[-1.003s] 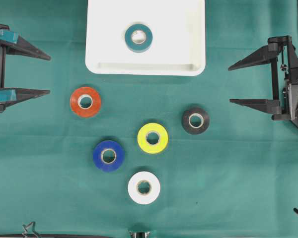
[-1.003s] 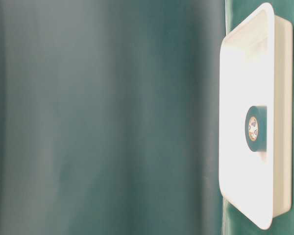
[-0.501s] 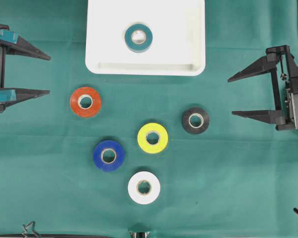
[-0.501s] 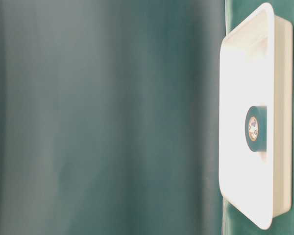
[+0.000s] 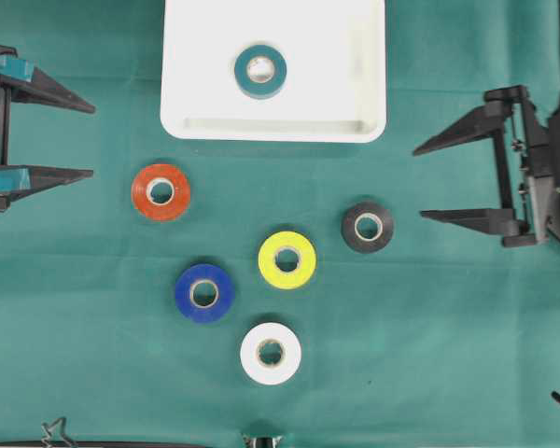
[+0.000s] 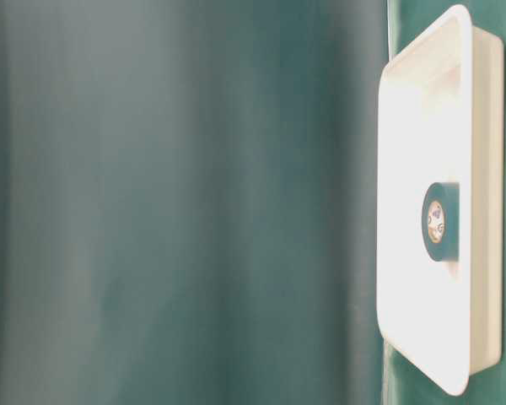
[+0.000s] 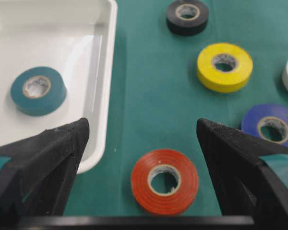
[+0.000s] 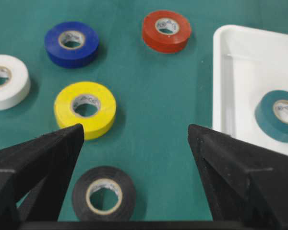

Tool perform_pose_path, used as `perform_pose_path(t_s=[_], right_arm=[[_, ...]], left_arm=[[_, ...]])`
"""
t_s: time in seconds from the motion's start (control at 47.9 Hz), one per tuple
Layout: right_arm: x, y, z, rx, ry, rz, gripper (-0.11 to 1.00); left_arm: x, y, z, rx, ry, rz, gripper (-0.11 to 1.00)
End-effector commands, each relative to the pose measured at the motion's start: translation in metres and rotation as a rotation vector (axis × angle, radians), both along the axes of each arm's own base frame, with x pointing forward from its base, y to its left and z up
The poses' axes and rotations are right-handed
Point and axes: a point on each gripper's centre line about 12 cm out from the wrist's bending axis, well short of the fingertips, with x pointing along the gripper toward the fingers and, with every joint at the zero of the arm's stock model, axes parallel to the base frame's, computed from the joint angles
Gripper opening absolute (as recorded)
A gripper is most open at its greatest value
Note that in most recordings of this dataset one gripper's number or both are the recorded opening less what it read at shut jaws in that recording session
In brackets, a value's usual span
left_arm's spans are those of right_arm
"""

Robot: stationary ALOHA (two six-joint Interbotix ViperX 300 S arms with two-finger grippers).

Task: Pick up the tape from a random location and place it into the white case.
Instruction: 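Move the right gripper over the black tape roll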

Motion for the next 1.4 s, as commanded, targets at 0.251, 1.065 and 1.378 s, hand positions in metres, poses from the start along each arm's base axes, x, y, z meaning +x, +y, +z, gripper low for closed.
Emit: perform_pose_path(t_s=[0.251,1.065,1.378], right_arm=[[0.038,0.003,0.011,-0.028,0.015,0.013,0.91],[0.043,-0.001,0.019,-0.004,0.376,-0.041,0.91],[0.056,-0.002,0.009,-0.020,0.613,-0.066,0.91]], left_arm=[[0.003,0.000,0.005,-0.002,-0.020,0.003,0.98],[0.004,0.000,0.005,-0.002,-0.023,0.003,0.98],[0.005,0.001,0.007,-0.001,-0.045,0.003,0.98]])
